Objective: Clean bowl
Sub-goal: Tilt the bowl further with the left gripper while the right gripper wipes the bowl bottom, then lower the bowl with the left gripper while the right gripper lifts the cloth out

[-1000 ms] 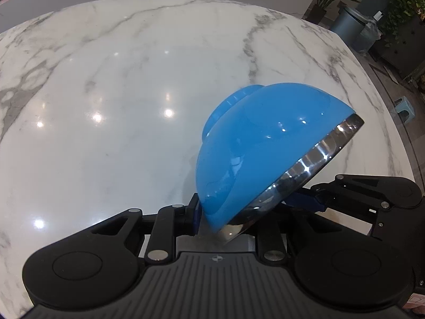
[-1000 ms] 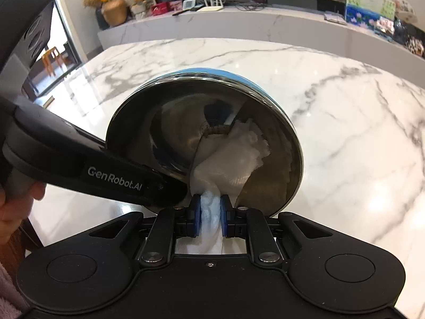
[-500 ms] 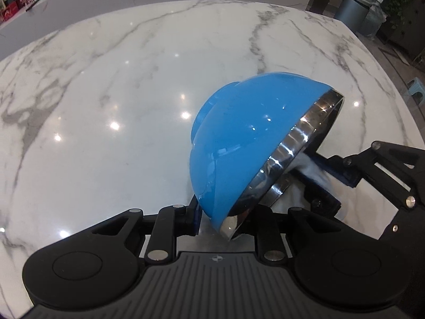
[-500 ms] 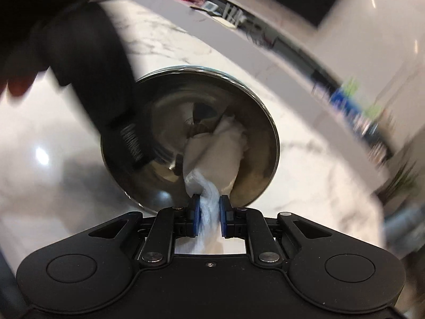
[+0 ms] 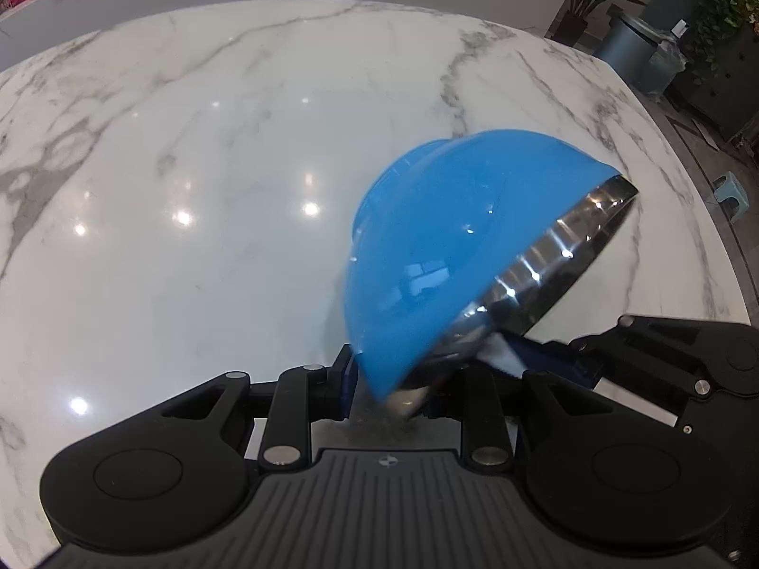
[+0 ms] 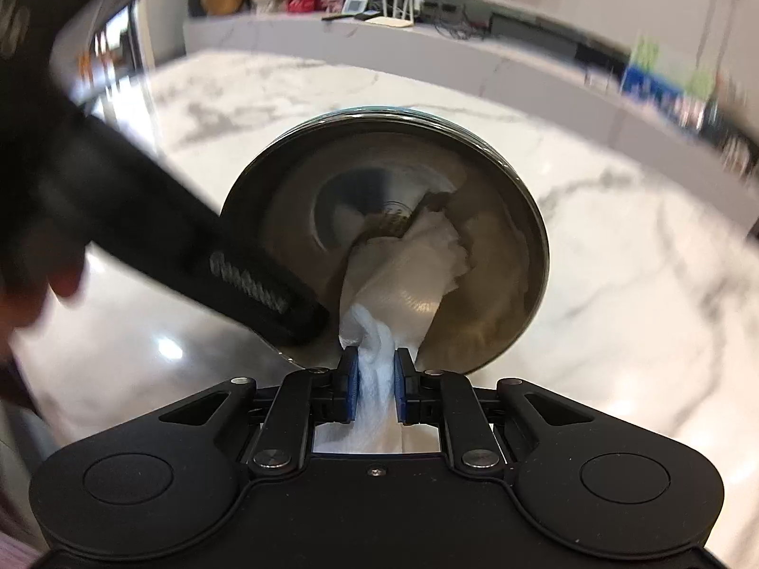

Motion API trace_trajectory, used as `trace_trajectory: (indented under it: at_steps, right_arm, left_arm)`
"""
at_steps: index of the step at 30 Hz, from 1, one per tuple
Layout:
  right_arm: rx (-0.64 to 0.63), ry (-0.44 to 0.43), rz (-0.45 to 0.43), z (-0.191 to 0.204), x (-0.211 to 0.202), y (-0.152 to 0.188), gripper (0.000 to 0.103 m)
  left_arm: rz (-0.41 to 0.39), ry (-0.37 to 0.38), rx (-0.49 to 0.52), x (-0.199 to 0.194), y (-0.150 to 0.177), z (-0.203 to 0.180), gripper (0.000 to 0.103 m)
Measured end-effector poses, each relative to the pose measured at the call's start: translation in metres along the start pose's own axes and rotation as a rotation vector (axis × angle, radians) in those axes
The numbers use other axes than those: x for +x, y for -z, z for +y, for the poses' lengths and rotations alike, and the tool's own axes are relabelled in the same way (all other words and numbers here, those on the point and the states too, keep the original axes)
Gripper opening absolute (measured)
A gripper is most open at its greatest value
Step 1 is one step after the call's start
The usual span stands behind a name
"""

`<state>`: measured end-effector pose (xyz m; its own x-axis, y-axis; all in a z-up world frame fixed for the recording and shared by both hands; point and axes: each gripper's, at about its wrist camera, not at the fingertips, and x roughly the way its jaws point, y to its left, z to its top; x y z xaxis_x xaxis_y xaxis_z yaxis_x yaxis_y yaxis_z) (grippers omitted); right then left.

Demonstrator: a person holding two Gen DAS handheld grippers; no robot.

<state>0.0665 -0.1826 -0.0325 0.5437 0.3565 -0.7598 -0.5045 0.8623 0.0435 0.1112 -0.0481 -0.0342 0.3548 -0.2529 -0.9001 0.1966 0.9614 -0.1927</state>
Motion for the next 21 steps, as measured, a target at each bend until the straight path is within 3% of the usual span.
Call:
trace_trajectory:
  at_steps: [6, 10, 14, 15, 21]
  right_arm:
    - [-0.05, 0.025, 0.008, -0.008, 0.007, -0.011, 0.012]
    - [-0.207, 0.153, 0.0, 0.022, 0.001, 0.005, 0.012]
    - [-0.465, 0.332, -0.007, 0.051, 0.011, 0.017, 0.013]
    - [-0.476, 0.338, -0.003, 0.051, 0.014, 0.017, 0.013]
    - [-0.423, 0.285, 0.016, 0.041, 0.02, 0.012, 0.013]
  left_arm:
    - [0.012, -0.043, 0.032, -0.004, -0.002, -0.003, 0.023]
    - [0.014, -0.063, 0.048, -0.006, -0.002, -0.004, 0.022]
    - [0.007, -0.075, 0.049, -0.007, -0.002, -0.004, 0.022]
    - [0.003, -0.075, 0.049, -0.007, -0.002, -0.004, 0.022]
    - [-0.179, -0.083, 0.103, -0.031, 0.001, -0.009, 0.029]
